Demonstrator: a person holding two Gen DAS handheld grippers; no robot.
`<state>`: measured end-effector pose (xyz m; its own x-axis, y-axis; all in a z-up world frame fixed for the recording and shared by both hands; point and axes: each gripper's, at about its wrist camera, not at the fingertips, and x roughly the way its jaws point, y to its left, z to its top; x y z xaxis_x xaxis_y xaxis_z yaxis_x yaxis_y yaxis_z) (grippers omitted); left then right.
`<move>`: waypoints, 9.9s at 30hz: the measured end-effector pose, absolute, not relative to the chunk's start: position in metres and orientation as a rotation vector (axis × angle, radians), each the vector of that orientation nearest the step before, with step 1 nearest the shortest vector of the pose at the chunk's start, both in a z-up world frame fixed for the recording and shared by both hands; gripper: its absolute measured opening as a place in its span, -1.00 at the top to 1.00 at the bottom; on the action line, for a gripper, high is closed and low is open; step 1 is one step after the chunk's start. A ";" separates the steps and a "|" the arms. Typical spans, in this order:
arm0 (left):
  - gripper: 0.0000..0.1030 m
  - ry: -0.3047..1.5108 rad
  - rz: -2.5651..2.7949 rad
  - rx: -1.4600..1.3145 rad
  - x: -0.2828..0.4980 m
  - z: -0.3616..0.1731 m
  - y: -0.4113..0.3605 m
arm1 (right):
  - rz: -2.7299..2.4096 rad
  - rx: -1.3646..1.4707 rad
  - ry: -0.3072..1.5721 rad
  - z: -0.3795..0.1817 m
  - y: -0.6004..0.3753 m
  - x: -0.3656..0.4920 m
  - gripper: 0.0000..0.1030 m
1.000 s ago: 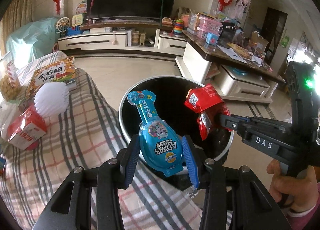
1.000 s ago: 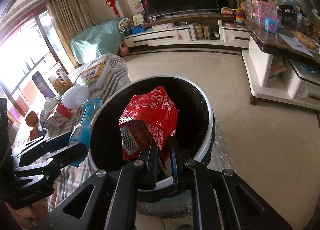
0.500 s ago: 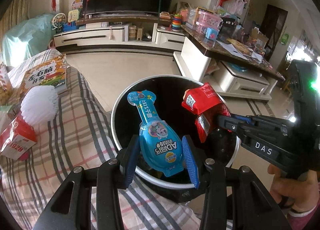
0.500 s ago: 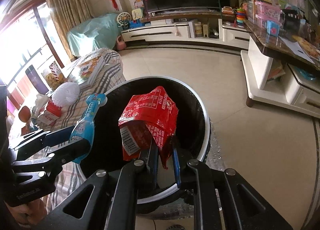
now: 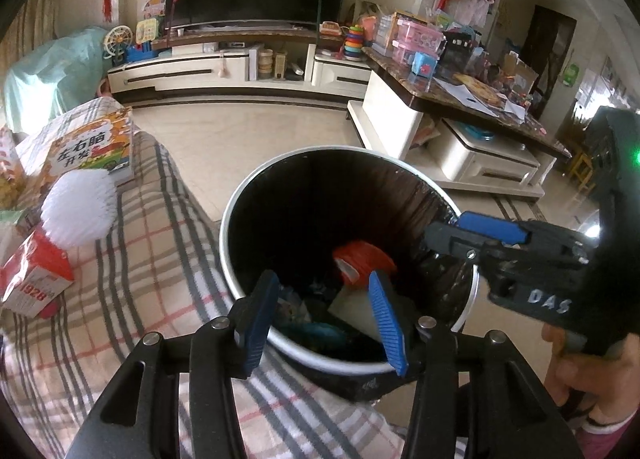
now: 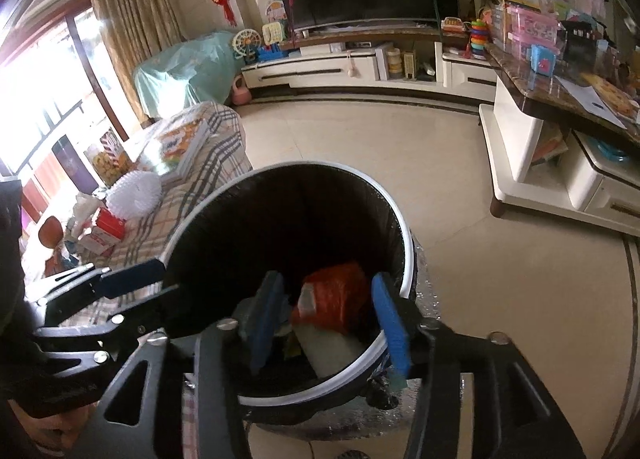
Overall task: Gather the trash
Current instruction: 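Open the left tool to drop the candy pack while the right tool drops the red box, then move both open tools back over the bed toward the remaining trash, then grasp the orange snack wrapper with the left tool while the right tool grasps the red-and-white milk carton, then carry the orange wrapper and milk carton over the bin with both tools, then open both tools to drop the wrapper and carton into the bin, then move both open tools back over the bed toward the foil and foam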
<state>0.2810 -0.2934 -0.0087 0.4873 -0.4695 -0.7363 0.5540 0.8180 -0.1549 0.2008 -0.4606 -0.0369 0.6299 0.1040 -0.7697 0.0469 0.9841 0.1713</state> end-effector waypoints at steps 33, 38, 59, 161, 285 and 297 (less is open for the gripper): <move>-0.34 0.841 -0.274 -0.167 0.178 -0.012 -0.071 | 0.332 0.232 0.826 -0.041 -0.308 0.176 -0.83; -0.34 0.836 -0.214 -0.200 0.171 -0.009 -0.045 | 0.386 0.205 0.850 -0.051 -0.274 0.185 -0.83; -0.34 0.828 -0.052 -0.249 0.212 -0.004 0.020 | 0.476 0.096 0.863 -0.061 -0.193 0.235 -0.89; 0.67 0.833 -0.422 -0.174 0.209 -0.010 -0.094 | 0.370 0.216 0.852 -0.038 -0.295 0.192 0.33; -0.26 0.881 -0.153 -0.293 0.210 -0.023 -0.034 | 0.392 0.231 0.867 -0.048 -0.261 0.219 -0.74; -0.35 0.891 -0.116 -0.269 0.257 -0.027 -0.025 | 0.365 0.226 0.863 -0.057 -0.253 0.261 -0.74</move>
